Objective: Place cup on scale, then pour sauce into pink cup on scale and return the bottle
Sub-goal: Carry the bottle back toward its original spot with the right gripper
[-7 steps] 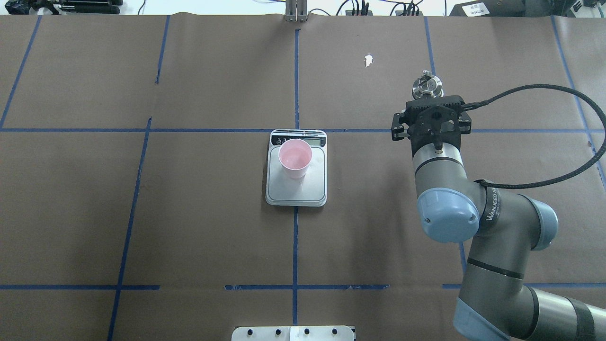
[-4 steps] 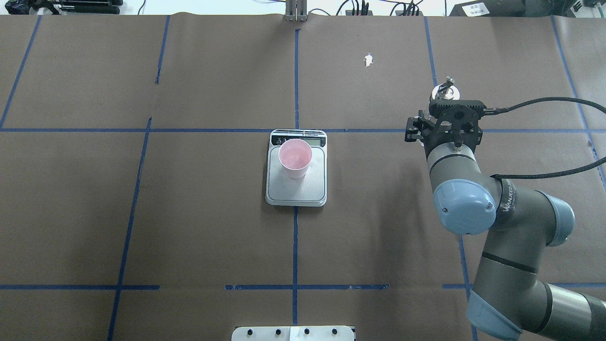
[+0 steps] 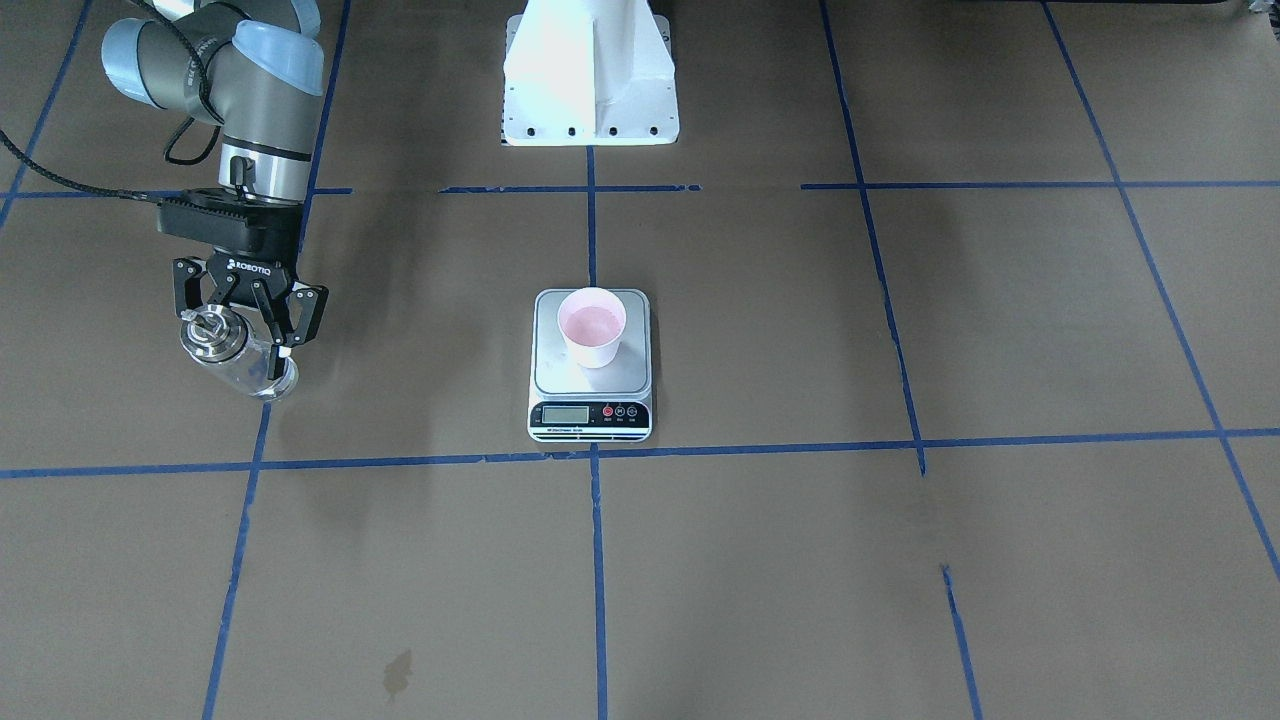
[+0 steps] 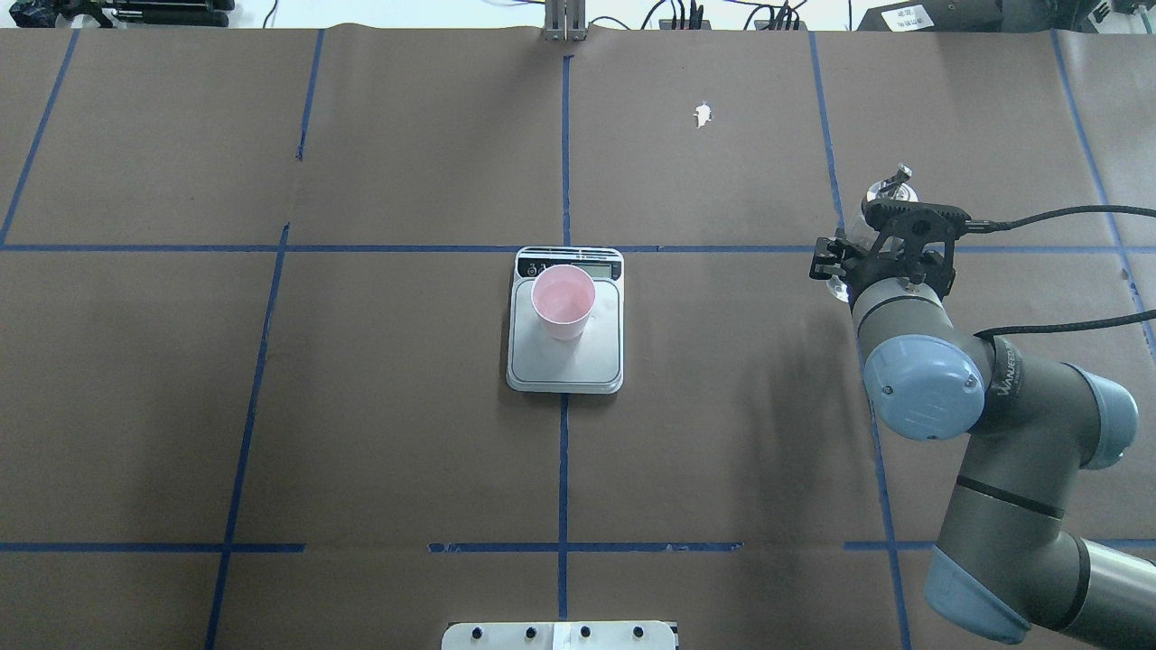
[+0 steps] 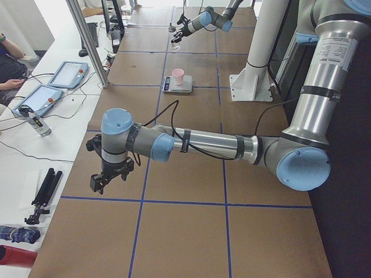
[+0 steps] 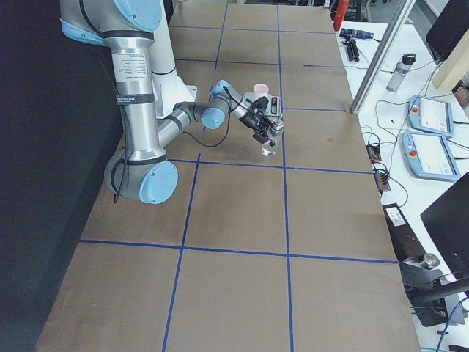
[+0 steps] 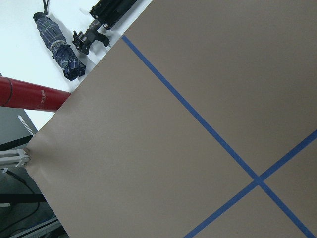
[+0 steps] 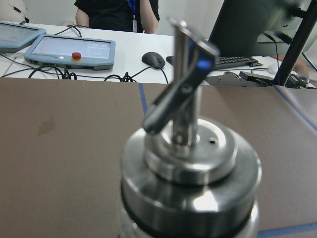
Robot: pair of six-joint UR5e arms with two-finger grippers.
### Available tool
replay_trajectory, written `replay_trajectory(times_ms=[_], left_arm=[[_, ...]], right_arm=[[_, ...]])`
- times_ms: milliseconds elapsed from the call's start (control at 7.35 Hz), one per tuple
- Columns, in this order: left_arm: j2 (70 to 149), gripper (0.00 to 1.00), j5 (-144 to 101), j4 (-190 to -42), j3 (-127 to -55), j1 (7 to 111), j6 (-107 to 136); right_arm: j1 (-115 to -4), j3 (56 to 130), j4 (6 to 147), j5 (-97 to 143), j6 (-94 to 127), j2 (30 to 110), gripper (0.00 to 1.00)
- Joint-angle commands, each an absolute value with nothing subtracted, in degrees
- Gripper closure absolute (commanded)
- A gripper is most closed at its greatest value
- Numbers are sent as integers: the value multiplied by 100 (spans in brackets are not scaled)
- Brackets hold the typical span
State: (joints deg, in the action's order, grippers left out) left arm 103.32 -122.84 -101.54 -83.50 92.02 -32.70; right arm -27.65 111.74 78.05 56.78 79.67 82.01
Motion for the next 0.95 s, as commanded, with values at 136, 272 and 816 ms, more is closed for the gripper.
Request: replay_trajectory(times_ms=[136, 272, 816], left_arm=[[10327, 0, -12287, -10160, -8341, 9202, -3270], [10327, 0, -12287, -10160, -8332, 9202, -3270], [10327, 0, -12287, -10160, -8341, 9202, -3270]], right_arm=[[-2760, 11197, 7787, 5792, 8445, 8411, 100], [-2760, 11189, 7709, 5775, 8542, 8437, 100], [-2559, 11118, 6934, 5512, 8481, 8895, 100]])
